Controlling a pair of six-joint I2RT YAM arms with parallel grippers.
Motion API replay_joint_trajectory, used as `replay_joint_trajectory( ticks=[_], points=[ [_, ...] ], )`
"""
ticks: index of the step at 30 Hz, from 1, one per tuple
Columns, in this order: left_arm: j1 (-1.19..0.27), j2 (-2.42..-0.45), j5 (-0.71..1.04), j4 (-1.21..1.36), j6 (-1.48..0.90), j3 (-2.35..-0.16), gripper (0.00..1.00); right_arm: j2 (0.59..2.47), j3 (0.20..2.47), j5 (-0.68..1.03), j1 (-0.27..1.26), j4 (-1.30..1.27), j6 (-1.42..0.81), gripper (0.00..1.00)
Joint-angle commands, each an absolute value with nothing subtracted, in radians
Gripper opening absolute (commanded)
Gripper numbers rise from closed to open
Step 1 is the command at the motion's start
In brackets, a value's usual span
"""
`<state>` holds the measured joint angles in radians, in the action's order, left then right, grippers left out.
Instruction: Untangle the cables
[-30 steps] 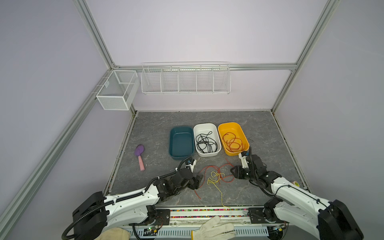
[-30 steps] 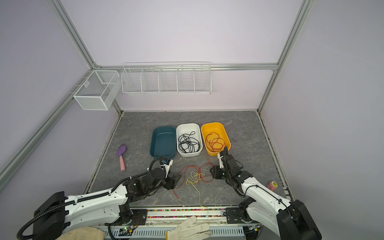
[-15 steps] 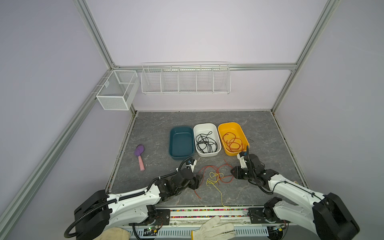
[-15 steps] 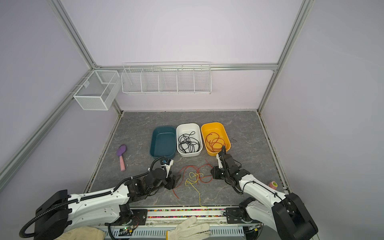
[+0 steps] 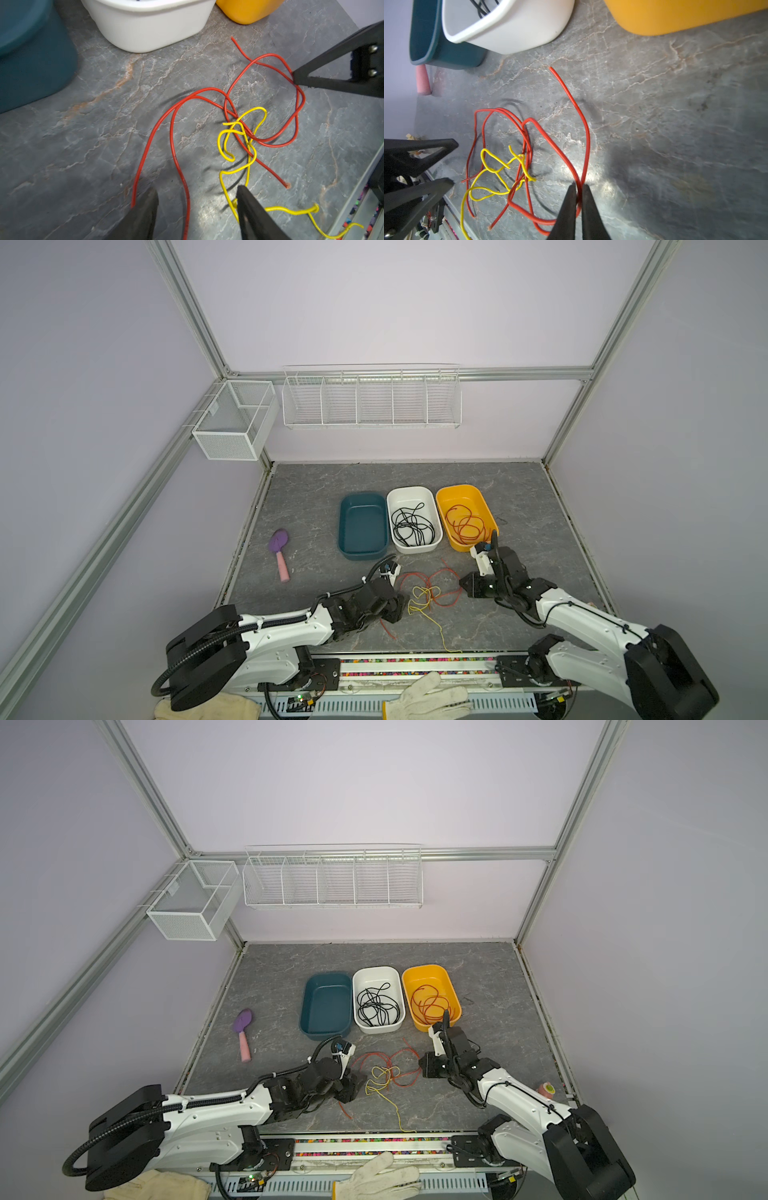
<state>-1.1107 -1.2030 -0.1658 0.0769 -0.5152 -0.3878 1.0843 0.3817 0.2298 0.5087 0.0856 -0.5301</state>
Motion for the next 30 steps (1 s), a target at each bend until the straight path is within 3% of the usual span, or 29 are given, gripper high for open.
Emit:
replay_joint_trajectory(
  ticks=[1, 15, 23, 30],
  points=[
    [-1.118, -1.237, -0.148, 0.126, -0.523, -0.399, 0.6, 1.051, 0.381, 0.269, 0.518, 0.05, -0.516, 0.06],
    [-1.13, -1.347, -0.119, 0.208, -0.528, -0.417, 0.47, 0.985, 0.361, 0.323, 0.546, 0.0, -0.511, 0.06],
    [-1.137, -1.41, -0.11, 0.243, -0.531, -0.429, 0.44, 1.001, 0.367, 0.35, 0.571, -0.023, -0.509, 0.23],
    [-1.14, -1.446, -0.107, 0.255, -0.526, -0.441, 0.43, 1.015, 0.371, 0.374, 0.593, -0.047, -0.504, 0.27]
  ],
)
